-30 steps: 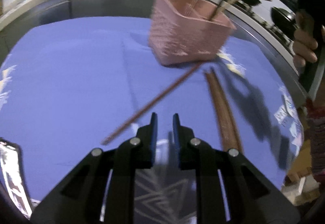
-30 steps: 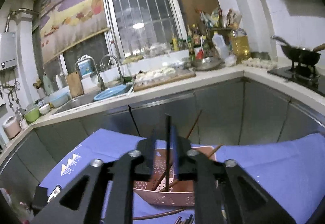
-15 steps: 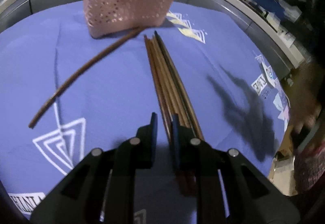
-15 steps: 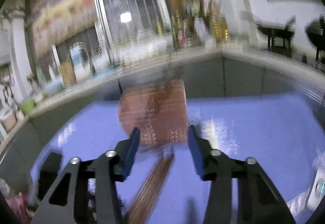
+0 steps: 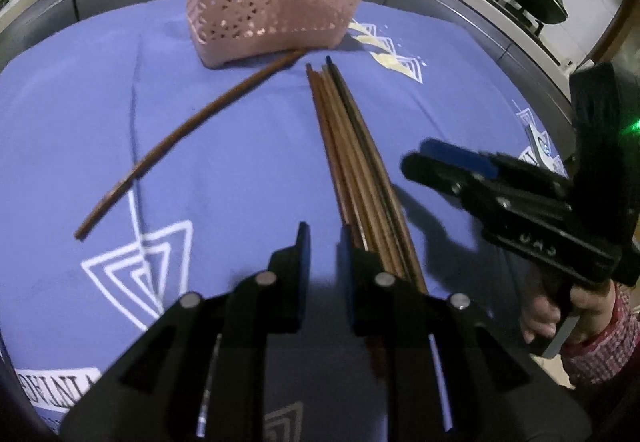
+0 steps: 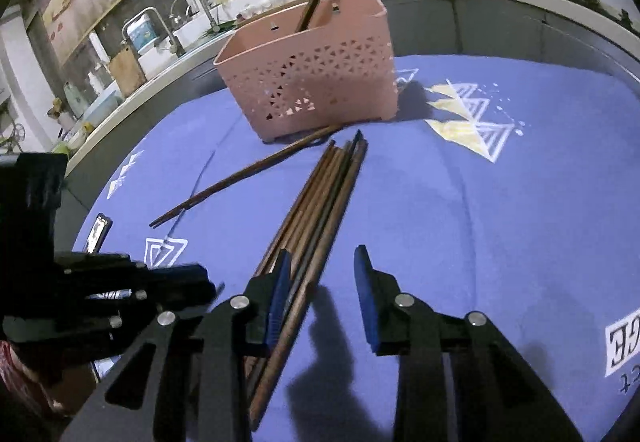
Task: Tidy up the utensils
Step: 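Move both tools back down to the chopstick bundle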
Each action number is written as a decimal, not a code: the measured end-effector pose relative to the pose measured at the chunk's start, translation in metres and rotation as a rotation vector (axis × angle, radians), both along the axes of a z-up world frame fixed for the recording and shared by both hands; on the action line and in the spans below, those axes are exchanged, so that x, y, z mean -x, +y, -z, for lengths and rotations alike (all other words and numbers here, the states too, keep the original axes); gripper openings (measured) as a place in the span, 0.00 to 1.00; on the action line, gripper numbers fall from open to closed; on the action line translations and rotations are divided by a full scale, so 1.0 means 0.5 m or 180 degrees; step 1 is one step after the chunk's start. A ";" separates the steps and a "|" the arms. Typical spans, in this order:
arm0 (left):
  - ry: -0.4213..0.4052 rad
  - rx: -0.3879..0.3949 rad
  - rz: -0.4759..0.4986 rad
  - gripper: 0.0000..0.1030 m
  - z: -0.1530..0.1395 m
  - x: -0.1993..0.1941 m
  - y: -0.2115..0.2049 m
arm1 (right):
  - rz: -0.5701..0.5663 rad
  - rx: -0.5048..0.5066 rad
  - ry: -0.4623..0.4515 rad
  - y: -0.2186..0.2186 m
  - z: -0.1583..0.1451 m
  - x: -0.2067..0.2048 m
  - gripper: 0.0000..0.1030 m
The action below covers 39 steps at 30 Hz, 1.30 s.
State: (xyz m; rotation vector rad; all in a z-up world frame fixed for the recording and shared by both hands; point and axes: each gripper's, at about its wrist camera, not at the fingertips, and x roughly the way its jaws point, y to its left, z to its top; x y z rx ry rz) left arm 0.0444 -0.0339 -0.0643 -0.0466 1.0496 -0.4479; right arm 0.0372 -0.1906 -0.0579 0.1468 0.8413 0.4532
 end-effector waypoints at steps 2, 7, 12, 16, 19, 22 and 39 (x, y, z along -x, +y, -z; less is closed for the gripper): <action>0.0037 0.0042 -0.0009 0.14 0.004 -0.001 0.000 | -0.0012 -0.0019 0.0002 0.001 -0.006 -0.007 0.32; -0.0033 0.0006 0.0011 0.14 -0.002 -0.001 -0.004 | 0.0060 -0.0038 0.0061 -0.010 -0.001 -0.018 0.32; 0.0025 0.0073 -0.0274 0.14 -0.002 -0.031 0.054 | 0.0065 -0.0063 0.0107 -0.015 0.005 -0.026 0.32; 0.0033 0.0113 -0.0509 0.14 -0.003 -0.039 0.116 | -0.0283 0.0029 0.0072 0.026 -0.019 -0.052 0.32; 0.0029 0.0156 -0.0723 0.14 -0.008 -0.034 0.171 | -0.0816 0.0323 -0.0114 0.105 -0.049 -0.070 0.32; -0.0026 0.0186 -0.0977 0.14 -0.019 -0.011 0.237 | -0.1469 0.0726 -0.0345 0.212 -0.067 -0.078 0.32; -0.0290 0.0231 -0.1911 0.14 -0.065 0.135 0.488 | -0.3490 0.2077 -0.0210 0.552 -0.014 -0.131 0.27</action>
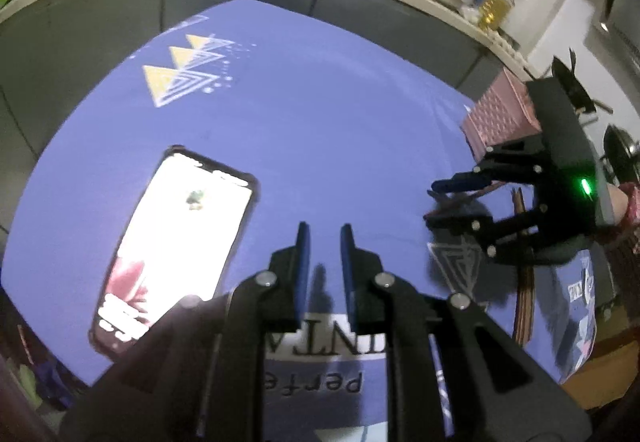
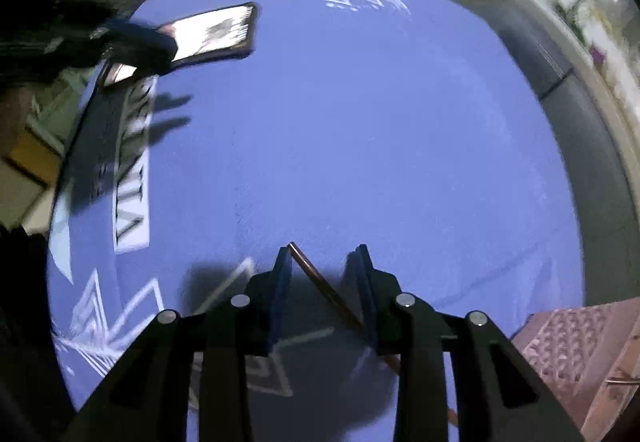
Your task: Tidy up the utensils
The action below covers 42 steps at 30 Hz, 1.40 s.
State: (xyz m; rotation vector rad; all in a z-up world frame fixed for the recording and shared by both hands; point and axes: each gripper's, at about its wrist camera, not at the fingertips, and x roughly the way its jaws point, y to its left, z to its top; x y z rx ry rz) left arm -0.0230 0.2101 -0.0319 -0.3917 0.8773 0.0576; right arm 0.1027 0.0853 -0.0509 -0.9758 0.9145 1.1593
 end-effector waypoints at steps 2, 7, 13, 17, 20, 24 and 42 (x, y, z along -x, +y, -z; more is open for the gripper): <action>-0.0024 0.0042 -0.0020 0.14 0.001 0.004 0.011 | 0.0320 -0.0104 0.0237 0.009 -0.002 -0.047 0.24; -0.0037 0.0112 0.0042 0.14 0.014 -0.004 0.007 | 0.0934 -0.0337 0.0303 -0.012 -0.006 -0.115 0.24; 0.0005 0.0177 0.0185 0.14 0.033 -0.032 -0.018 | 0.0844 -0.0238 0.0276 -0.020 -0.007 -0.102 0.14; 0.0023 0.0188 0.0273 0.14 0.038 -0.048 -0.043 | 0.0951 -0.0367 0.0511 -0.016 -0.006 -0.094 0.03; 0.0034 0.0164 0.0337 0.14 0.037 -0.057 -0.062 | 0.1052 -0.0617 0.0474 -0.024 -0.031 -0.082 0.00; 0.0027 0.0125 0.0429 0.14 0.034 -0.067 -0.085 | 0.1184 -0.0986 0.0526 -0.051 -0.074 -0.080 0.00; 0.0227 0.0093 0.0800 0.50 0.032 -0.255 -0.193 | 0.2136 -0.1408 0.0900 -0.302 -0.029 0.025 0.44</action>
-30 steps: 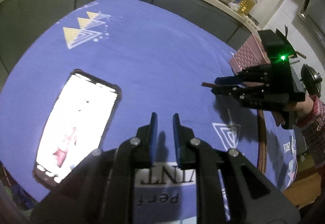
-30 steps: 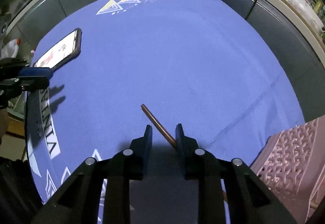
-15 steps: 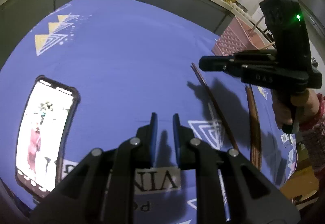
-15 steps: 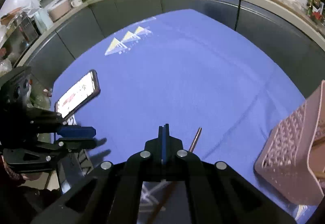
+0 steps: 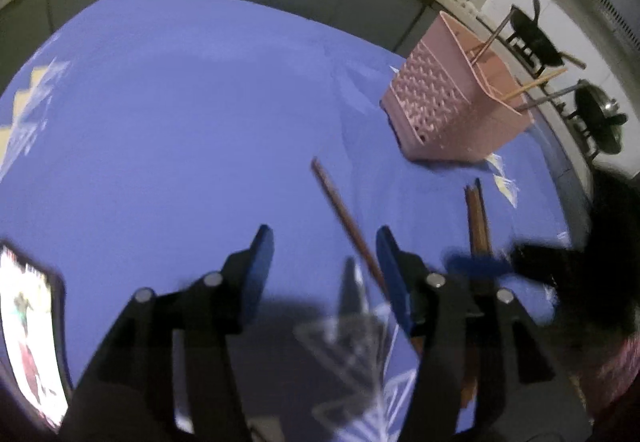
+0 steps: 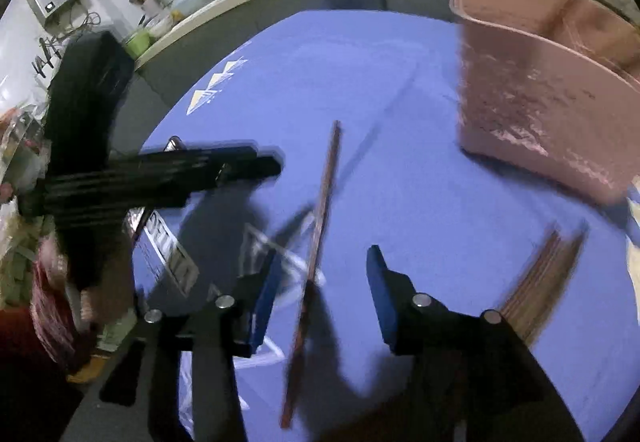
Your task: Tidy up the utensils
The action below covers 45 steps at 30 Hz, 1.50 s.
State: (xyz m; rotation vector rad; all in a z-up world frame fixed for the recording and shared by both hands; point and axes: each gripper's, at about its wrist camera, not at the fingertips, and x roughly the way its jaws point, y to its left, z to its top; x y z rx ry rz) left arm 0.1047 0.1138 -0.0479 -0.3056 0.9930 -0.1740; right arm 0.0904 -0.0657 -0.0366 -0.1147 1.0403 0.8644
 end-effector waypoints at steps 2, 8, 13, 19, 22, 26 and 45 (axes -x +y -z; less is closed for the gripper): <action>0.0066 -0.0226 0.0007 0.50 0.005 -0.035 -0.025 | 0.0107 0.0010 -0.0260 -0.035 -0.005 0.031 0.44; 0.0173 -0.0879 -0.0038 0.14 0.035 -0.096 -0.089 | 0.0535 -0.0402 -0.0497 -0.148 -0.021 0.060 0.44; 0.0187 -0.0689 -0.0053 0.03 0.029 -0.095 -0.092 | 0.0838 -0.0782 -0.0453 -0.224 -0.022 0.052 0.44; -0.0278 -0.0591 -0.0030 0.03 -0.072 -0.036 -0.096 | 0.0984 -0.1002 -0.0413 -0.265 -0.014 0.048 0.44; -0.0466 -0.0562 -0.0008 0.03 -0.120 -0.010 -0.100 | 0.1060 -0.1011 -0.0330 -0.270 0.000 0.035 0.44; -0.0718 -0.0478 0.0057 0.03 -0.180 0.019 -0.118 | 0.1196 -0.0947 -0.0345 -0.269 0.010 0.042 0.44; -0.1896 -0.0072 0.0361 0.03 -0.535 -0.033 -0.155 | 0.1554 -0.0892 -0.0219 -0.291 0.048 0.036 0.44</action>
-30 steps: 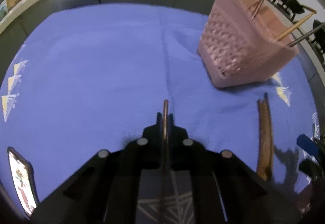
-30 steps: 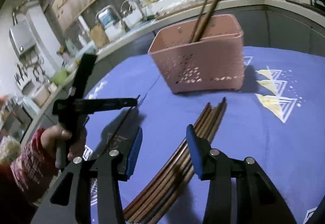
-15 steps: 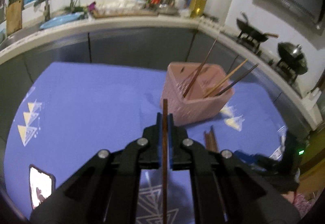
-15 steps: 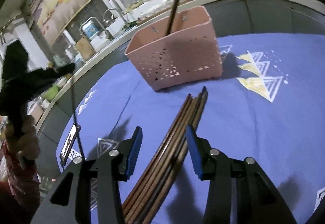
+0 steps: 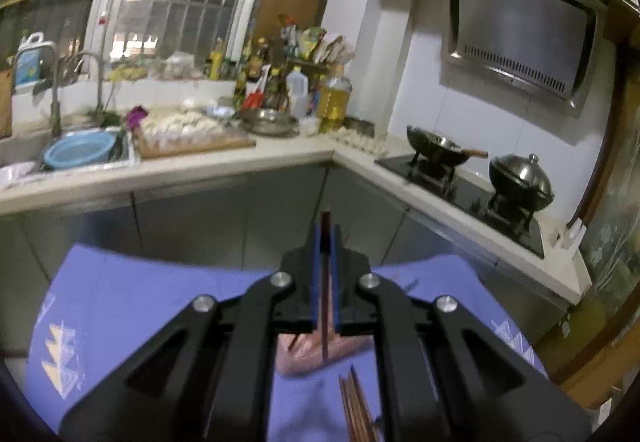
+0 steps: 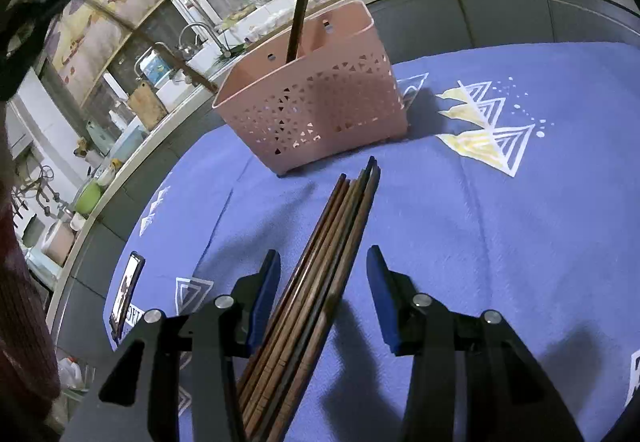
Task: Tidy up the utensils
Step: 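Lift the chopstick upright with the left tool and open it over the pink holder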
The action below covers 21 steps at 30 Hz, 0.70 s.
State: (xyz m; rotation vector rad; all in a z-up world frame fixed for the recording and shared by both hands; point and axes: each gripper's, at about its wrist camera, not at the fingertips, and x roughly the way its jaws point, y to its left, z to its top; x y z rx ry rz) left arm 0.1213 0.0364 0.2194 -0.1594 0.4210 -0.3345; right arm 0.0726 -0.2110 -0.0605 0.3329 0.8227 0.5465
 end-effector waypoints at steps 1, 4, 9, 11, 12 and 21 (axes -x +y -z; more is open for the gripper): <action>0.0005 0.0011 0.0014 0.03 -0.012 -0.021 -0.003 | 0.0000 -0.0003 0.0004 0.000 0.002 0.000 0.44; -0.0032 -0.0058 -0.0039 0.03 -0.023 -0.073 -0.021 | 0.0000 -0.0010 0.0021 -0.001 0.007 0.001 0.44; 0.0061 -0.0258 -0.0045 0.04 0.031 -0.135 -0.048 | 0.0035 -0.0057 0.0069 -0.012 0.016 -0.001 0.44; 0.0190 -0.0341 -0.0027 0.04 0.081 -0.150 -0.056 | 0.0045 -0.0068 0.0091 -0.015 0.019 -0.003 0.44; 0.0323 -0.0402 -0.0044 0.04 0.117 -0.158 -0.061 | 0.0043 -0.0070 0.0099 -0.015 0.019 -0.004 0.44; 0.0598 -0.0534 -0.0307 0.42 0.267 -0.058 -0.030 | 0.0061 0.0029 0.0060 0.002 0.001 0.019 0.49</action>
